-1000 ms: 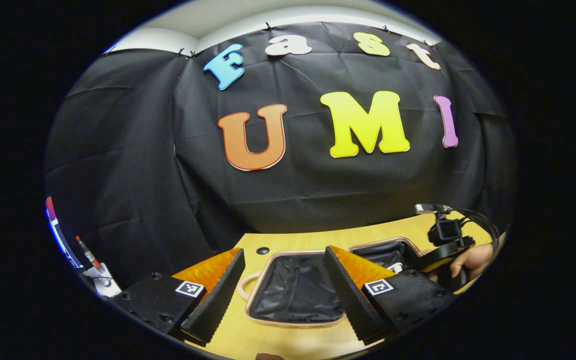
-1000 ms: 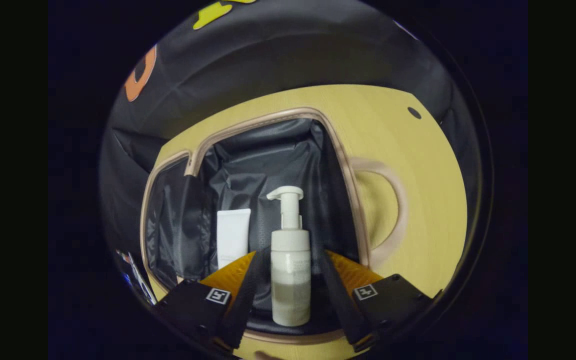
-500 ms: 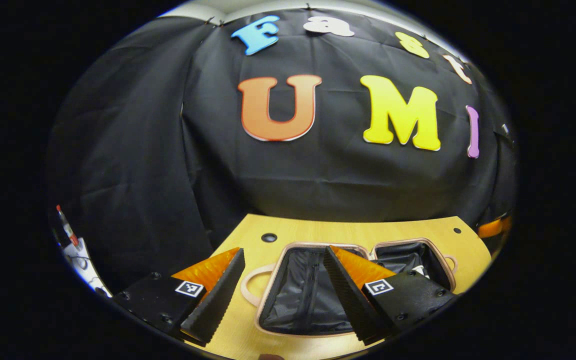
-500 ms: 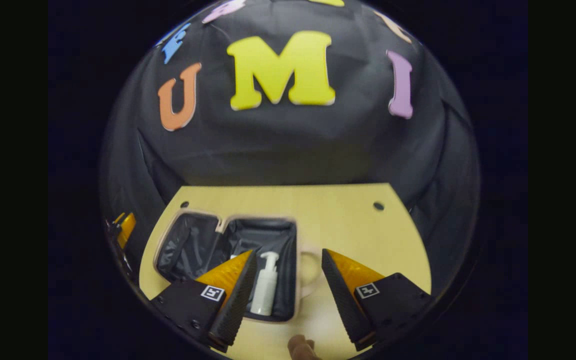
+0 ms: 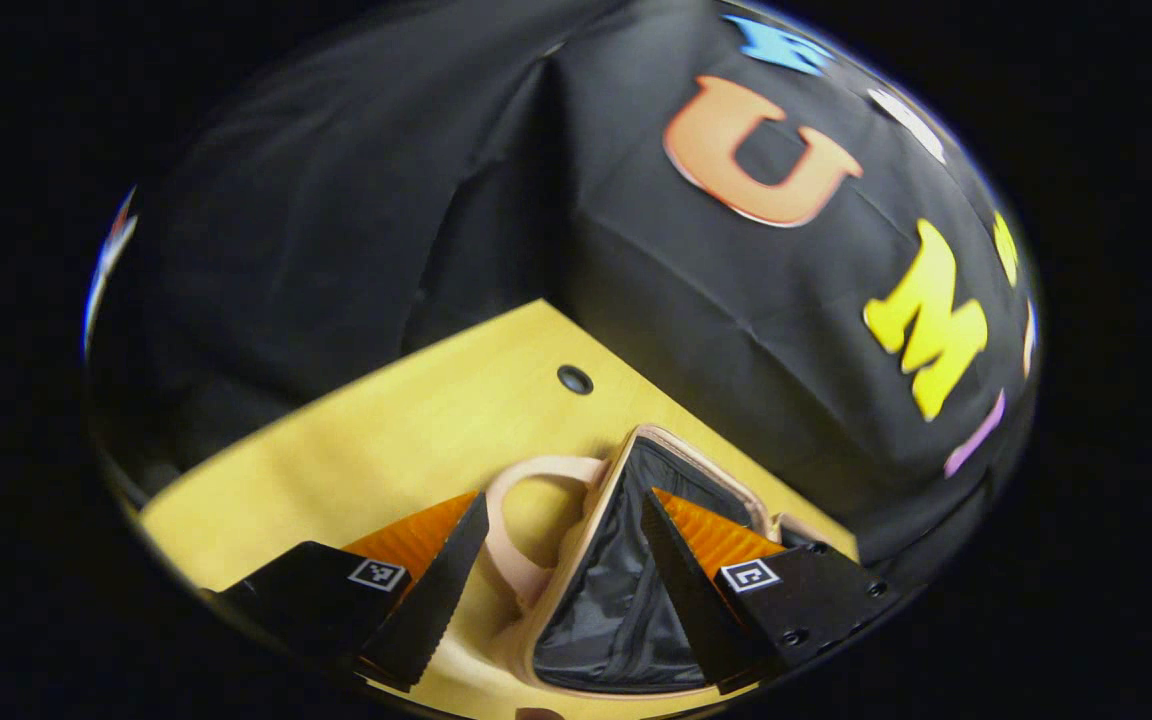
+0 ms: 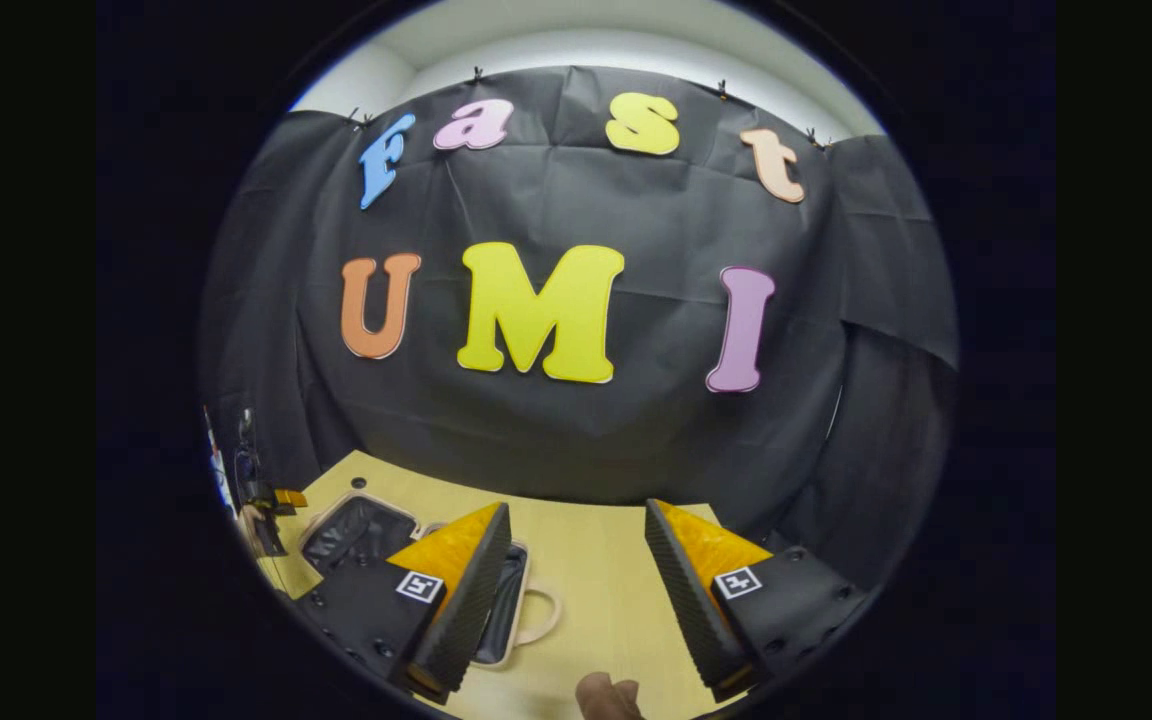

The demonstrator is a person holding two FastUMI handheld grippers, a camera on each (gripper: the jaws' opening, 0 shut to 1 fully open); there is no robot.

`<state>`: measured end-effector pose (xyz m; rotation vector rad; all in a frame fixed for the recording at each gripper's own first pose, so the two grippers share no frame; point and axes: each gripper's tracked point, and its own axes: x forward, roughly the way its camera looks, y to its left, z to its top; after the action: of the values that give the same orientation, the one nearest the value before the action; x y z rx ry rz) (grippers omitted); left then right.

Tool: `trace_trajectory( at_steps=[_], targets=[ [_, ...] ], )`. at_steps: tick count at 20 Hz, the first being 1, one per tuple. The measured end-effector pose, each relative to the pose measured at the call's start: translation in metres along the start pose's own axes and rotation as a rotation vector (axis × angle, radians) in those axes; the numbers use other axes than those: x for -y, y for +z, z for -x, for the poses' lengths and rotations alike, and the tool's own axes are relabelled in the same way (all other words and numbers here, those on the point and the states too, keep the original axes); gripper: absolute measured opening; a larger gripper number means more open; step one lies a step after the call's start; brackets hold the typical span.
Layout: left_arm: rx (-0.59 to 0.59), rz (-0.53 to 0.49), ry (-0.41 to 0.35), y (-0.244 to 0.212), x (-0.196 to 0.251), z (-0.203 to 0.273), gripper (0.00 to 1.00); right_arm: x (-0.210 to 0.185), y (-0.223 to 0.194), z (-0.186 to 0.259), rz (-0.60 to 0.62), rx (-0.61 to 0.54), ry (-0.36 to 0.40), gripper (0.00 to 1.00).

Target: First open the suitcase, pack the skin care products into it, and then close the suitcase.

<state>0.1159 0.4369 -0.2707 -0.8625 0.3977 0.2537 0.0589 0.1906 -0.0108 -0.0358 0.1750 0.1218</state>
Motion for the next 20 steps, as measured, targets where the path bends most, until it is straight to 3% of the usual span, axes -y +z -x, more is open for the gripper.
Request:
trace_trajectory(
  at_steps=[3,6,8,14,15,18,19,20],
  targets=[
    [-0.018,0.205,-0.024,-0.005,-0.011,-0.017,0.98,0.022,-0.002,0.009,0.042,-0.014,-0.011,0.77],
    [-0.007,0.295,-0.039,0.006,-0.019,-0.017,0.97,0.045,-0.003,0.018,0.056,-0.020,-0.047,0.80],
    [0.036,0.306,0.000,0.015,-0.034,-0.012,0.95,0.054,-0.009,0.022,0.042,-0.040,-0.060,0.80],
    [-0.042,0.422,-0.021,-0.007,-0.037,-0.022,0.94,0.062,-0.028,0.014,0.001,-0.091,-0.078,0.80],
    [-0.043,0.435,-0.010,-0.010,-0.040,-0.024,0.75,0.060,-0.029,0.013,-0.002,-0.095,-0.072,0.80],
    [-0.056,0.502,-0.026,-0.015,-0.036,-0.027,0.58,0.057,-0.032,0.010,0.000,-0.104,-0.064,0.80],
    [-0.062,0.507,-0.016,-0.016,-0.041,-0.028,0.12,0.054,-0.032,0.010,-0.002,-0.104,-0.059,0.80],
    [-0.071,0.494,-0.015,-0.020,-0.041,-0.030,0.16,0.054,-0.032,0.010,-0.001,-0.104,-0.056,0.80]
  ],
)
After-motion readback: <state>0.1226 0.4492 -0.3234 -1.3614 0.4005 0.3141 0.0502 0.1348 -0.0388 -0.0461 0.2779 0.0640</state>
